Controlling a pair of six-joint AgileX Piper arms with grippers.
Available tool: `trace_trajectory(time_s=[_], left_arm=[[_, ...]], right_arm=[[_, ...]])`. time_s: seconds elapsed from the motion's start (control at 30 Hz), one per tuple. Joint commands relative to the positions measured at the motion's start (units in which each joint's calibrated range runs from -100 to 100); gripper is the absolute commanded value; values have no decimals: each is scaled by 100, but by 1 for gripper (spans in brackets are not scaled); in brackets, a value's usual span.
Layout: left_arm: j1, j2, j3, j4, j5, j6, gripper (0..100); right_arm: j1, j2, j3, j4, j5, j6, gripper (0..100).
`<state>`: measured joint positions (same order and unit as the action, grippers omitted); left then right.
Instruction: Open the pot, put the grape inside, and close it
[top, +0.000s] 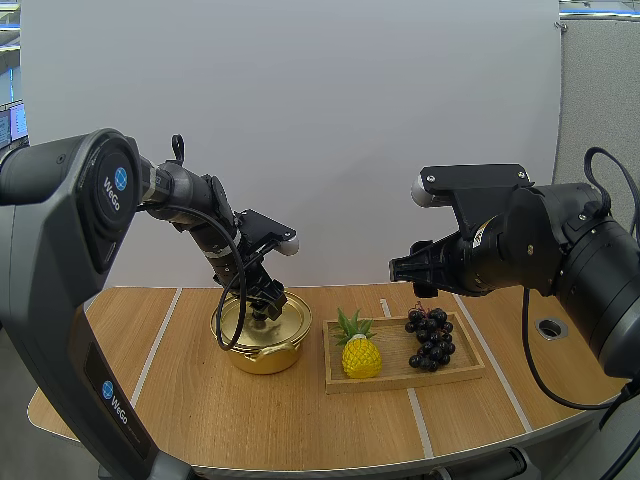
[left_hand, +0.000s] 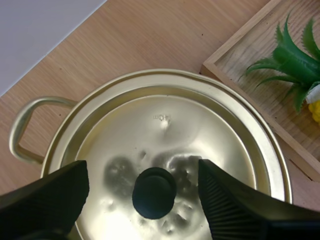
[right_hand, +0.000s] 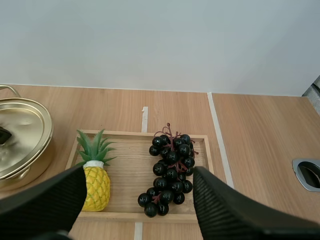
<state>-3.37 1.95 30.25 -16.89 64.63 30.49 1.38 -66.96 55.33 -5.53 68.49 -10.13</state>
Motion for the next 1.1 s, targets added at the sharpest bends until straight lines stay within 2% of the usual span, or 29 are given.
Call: trace_trajectory(time_s=[0.0,0.13,0.17,0.2,0.23,0.27,0.3,0.33,0.63,0.97,1.07], left_arm=[[-21,-3,-43,0,91,-54,100],[-21,-3,-43,0,257,-78,100],[-21,-3,-43,0,280,-85,93],[-21,-3,-43,0,298,-85,76],[-21,-3,-43,0,316,-85,45],[-21,-3,-43,0,316,-97,27],[-21,-3,-43,0,316,-124,4],[-21,-3,-43,0,316,-147,0],[-21,-127,-163,15,589,-337,0],[-21,-1282,-1433,61,1793,-562,0],[-21,-1677,-1943,285,1842,-795,0]], right_arm=[[3,-5,-34,-35,-59,9,100],[3,-5,-34,-35,-59,9,100],[3,-5,-34,-35,-59,9,100],[3,-5,-34,-35,-59,9,100],[3,-5,-34,-35,-59,9,100],[3,-5,-34,-35,-59,9,100],[3,-5,-34,-35,-59,9,100],[3,-5,-34,-35,-59,9,100],[3,-5,-34,-35,-59,9,100],[3,-5,-34,-35,-59,9,100],[3,-5,-34,-35,-59,9,100]])
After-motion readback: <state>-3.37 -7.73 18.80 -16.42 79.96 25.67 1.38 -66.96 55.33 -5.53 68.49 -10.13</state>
